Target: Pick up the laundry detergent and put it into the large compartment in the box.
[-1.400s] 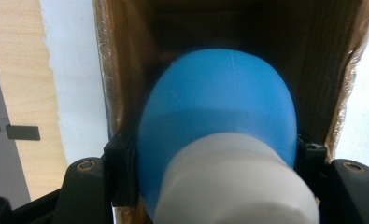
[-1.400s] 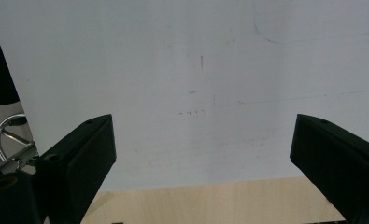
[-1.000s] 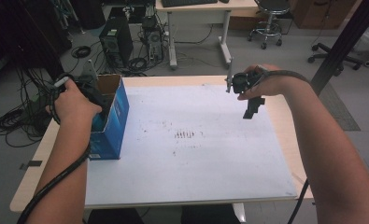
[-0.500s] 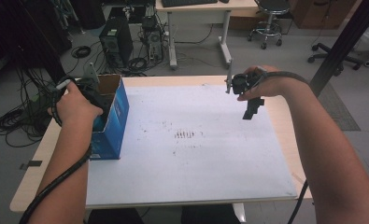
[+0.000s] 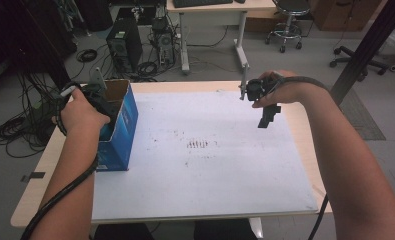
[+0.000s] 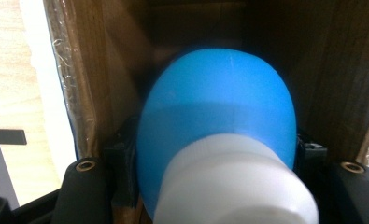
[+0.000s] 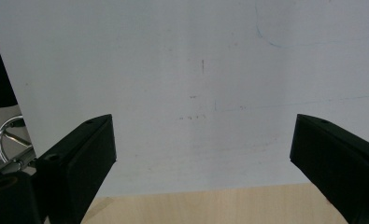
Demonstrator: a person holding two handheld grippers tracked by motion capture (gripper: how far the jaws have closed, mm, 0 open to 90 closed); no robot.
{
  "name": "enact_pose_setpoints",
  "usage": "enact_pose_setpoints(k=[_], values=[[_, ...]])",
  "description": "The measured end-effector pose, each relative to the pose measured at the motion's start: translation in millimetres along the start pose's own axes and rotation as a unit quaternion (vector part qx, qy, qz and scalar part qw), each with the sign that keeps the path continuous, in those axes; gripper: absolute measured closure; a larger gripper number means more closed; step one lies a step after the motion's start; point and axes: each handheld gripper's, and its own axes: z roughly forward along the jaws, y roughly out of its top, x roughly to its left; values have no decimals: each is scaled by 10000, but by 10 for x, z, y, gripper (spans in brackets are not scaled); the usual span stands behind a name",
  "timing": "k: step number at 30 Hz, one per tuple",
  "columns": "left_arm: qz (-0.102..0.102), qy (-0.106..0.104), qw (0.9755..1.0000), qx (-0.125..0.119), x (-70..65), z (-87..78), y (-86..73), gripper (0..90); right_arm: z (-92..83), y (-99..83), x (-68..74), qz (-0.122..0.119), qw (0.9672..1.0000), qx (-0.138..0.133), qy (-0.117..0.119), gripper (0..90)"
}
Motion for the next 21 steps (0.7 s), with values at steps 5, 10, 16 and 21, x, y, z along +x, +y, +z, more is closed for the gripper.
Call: enact_pose_setpoints(k=[5,10,16,21], values=[[-12,4,10000,6,-3,2,7,365,-6,-14,-3,8,10000,2,-11,70],[-11,8,10000,24,-4,0,11,364,-3,-33,-6,4,10000,-7,-13,70],[-60,3,10000,-45,-2,-18,5,340,4,-48,-3,11,10000,-23,-7,70],[-105,-20,9999,-72,0,-38,-3,331,12,-60,2,24,10000,-36,-13,70]])
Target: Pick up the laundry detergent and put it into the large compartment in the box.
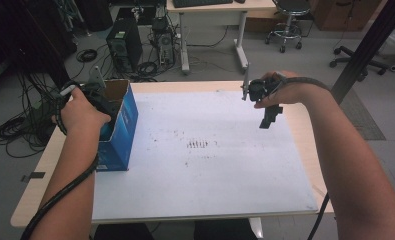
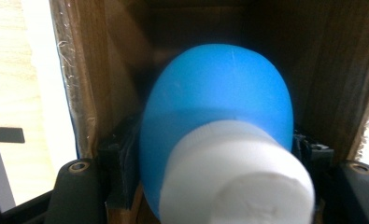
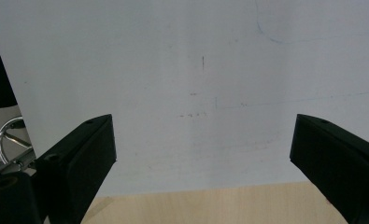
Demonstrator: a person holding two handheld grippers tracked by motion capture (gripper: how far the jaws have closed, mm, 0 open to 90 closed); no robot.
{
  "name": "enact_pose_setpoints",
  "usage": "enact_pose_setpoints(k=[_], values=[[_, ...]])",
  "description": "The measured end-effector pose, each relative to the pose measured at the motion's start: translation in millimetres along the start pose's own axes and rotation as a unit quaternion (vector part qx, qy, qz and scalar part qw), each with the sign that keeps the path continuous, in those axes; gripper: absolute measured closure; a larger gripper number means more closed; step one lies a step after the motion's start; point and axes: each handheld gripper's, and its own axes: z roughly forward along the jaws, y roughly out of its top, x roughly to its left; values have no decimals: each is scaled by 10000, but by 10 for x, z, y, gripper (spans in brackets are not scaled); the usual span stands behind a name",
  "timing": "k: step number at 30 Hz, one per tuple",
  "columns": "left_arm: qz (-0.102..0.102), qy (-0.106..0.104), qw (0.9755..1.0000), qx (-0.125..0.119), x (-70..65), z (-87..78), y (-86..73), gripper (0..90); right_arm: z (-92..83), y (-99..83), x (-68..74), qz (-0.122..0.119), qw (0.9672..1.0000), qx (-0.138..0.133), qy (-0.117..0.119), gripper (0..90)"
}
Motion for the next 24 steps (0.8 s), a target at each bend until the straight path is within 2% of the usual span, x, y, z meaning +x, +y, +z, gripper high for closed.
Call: enact_pose_setpoints(k=[8,24], values=[[43,40,9999,-81,-27,-59,-15,300,5,-20,14,2,10000,-37,1,70],[-44,141,9997,-218,-23,-206,-86,245,-28,-49,50,5,10000,-68,-35,71]])
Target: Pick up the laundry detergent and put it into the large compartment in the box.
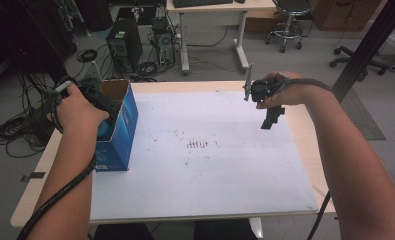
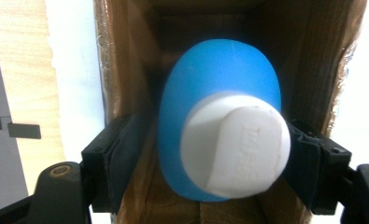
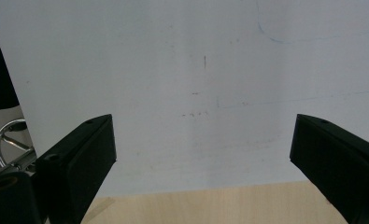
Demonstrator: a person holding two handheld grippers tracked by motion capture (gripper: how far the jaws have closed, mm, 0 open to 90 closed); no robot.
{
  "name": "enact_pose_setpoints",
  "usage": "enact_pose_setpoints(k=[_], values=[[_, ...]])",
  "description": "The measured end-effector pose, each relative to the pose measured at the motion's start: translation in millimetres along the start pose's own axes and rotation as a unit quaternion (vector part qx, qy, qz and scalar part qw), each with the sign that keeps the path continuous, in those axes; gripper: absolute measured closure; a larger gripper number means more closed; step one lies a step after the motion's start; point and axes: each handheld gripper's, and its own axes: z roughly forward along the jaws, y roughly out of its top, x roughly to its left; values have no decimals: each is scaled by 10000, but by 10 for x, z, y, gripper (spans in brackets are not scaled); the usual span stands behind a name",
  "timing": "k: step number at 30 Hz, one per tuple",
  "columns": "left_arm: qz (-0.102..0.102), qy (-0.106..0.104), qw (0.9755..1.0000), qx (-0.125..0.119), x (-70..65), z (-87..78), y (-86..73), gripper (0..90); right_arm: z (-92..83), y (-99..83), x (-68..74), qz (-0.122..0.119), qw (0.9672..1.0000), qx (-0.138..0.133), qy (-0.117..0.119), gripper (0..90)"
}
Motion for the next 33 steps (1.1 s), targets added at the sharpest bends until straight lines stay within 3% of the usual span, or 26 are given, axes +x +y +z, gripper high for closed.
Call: enact_pose_setpoints(k=[24,33], values=[[21,62,9999,-142,23,-185,-55,128,-46,3,18,-14,10000,-46,-27,71],[-7,-7,9999,-167,10,-253,-77,74,-80,22,23,-35,10000,-34,-55,71]])
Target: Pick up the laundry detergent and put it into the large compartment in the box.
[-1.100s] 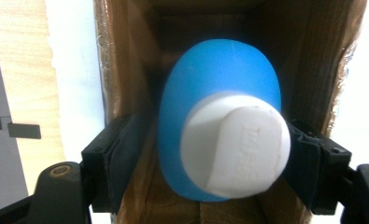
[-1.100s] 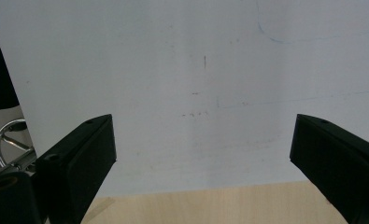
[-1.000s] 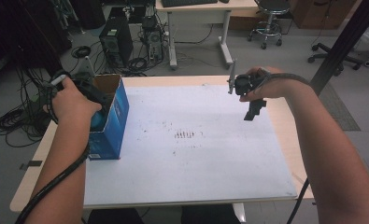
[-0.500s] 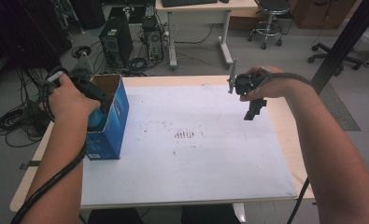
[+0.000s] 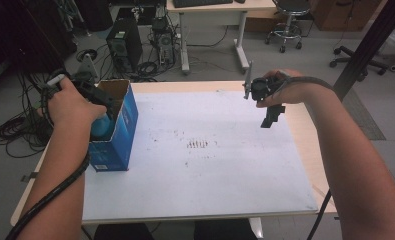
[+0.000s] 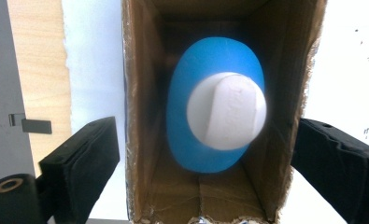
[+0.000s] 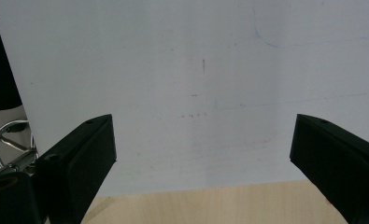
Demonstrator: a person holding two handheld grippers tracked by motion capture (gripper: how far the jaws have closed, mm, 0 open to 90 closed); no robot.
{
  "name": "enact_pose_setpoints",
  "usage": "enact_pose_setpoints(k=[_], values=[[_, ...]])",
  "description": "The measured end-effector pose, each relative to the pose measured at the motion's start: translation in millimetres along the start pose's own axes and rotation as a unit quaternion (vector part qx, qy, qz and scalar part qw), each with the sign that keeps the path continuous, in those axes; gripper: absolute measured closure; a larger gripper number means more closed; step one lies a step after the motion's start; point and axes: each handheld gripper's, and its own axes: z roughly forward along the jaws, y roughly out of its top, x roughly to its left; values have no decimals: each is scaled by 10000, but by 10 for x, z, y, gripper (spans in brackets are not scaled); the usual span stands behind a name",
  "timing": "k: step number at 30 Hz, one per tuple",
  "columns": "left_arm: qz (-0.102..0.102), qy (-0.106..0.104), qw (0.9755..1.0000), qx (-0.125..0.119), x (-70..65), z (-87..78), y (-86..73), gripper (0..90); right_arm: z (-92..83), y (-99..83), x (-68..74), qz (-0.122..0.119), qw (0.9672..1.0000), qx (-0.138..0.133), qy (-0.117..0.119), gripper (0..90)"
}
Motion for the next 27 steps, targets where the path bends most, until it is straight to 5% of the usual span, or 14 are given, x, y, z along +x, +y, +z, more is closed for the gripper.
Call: enact_pose_setpoints(k=[7,12,20,27], values=[[-13,-26,9999,133,-34,-64,-17,59,-3,3,3,-5,10000,-16,-5,71],[153,-35,9998,121,-106,-100,-38,18,-11,4,9,-13,10000,-25,-11,70],[632,-22,9980,-30,-251,-215,-70,2,-16,-9,22,15,10000,-22,-14,70],[1179,-81,9927,-242,-415,-327,-112,2,-16,-31,29,45,10000,-18,-6,71]])
